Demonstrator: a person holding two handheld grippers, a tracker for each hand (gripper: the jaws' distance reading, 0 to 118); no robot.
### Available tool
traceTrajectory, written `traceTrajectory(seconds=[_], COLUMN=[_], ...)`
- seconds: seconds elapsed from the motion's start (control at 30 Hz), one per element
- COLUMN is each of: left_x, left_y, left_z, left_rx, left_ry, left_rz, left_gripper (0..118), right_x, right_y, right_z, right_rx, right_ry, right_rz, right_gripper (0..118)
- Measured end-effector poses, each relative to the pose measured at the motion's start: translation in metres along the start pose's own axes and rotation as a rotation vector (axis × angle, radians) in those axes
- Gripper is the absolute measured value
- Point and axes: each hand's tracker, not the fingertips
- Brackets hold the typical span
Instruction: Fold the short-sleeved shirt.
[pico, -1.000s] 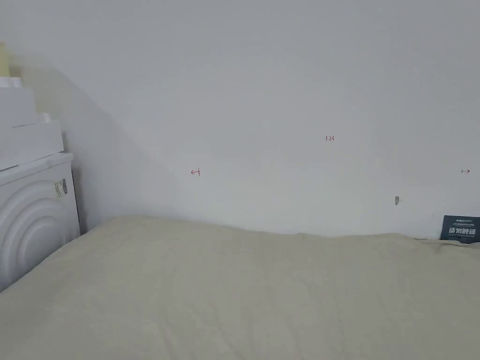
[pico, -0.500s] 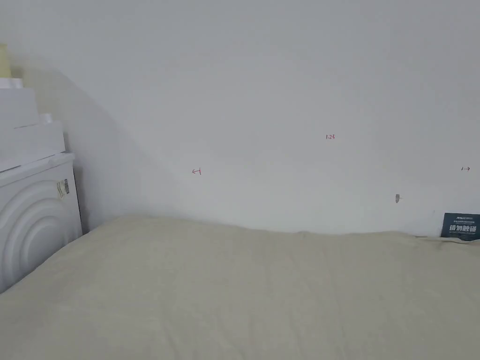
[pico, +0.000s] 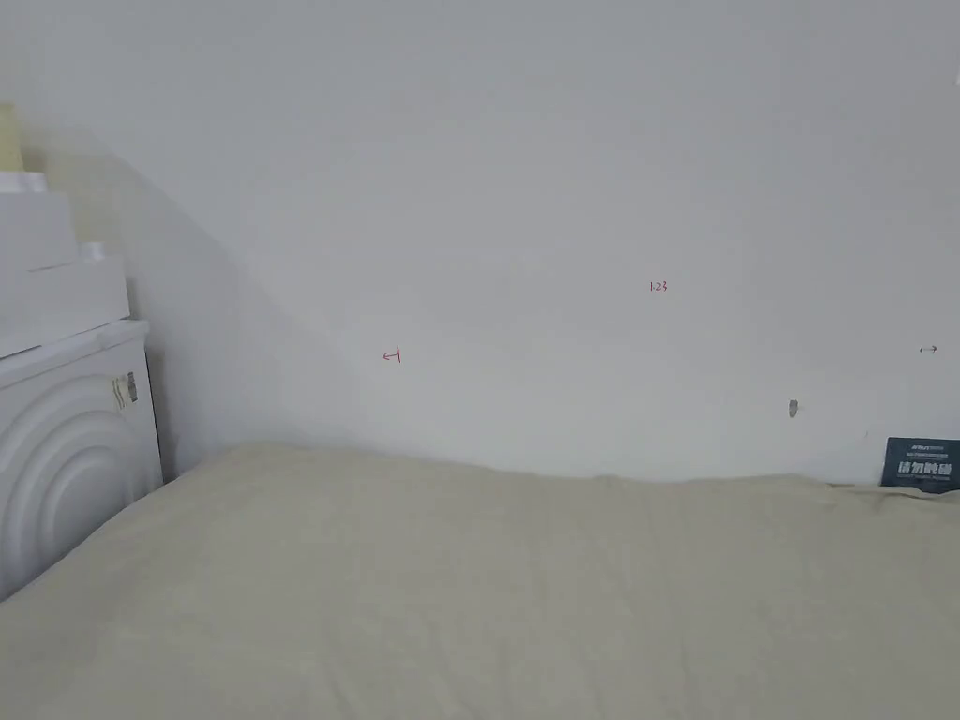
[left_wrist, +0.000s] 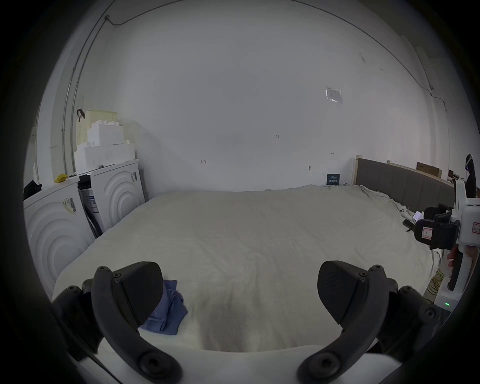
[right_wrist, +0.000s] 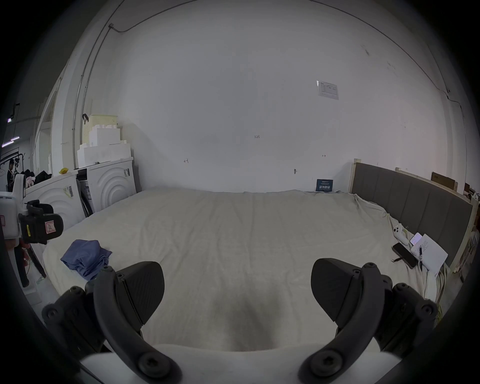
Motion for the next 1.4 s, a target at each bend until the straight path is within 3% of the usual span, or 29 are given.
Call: traceTrajectory(seconds=[0.17,0.27,0.73,1.23,1.4], left_x=[-0.004,-0.001,0.000,0.008,0.008], left_y=[0.009,0.012,0.011,0.024,0.025], left_z=[0.027,0.031,-0.001,-0.024,-0.023], left_rx=[0.017,0.025,-0.025,-0.036,-0.031], left_ry=[0.025,0.040,0.022,0.032,0.031], left_rz=[0.020,-0.008,-0.011,-0.005,-0.006], left_gripper=[118,118,118,118,118], right_x=[-0.005,-0.011,-0.017,-0.017,-0.011], right_y=[0.012,0.014,0.015,0.018,0.020], right_z=[0.023,0.023,-0.004,-0.023,-0.025], right_rx=[0.034,0.014,0.028,-0.015,-0.023], right_ry=[0.024,0.003,-0.009,0.012,0.054], right_rz=[-0.017,0.029,0.069,0.040,-0.019], right_gripper=[114,114,114,114,114])
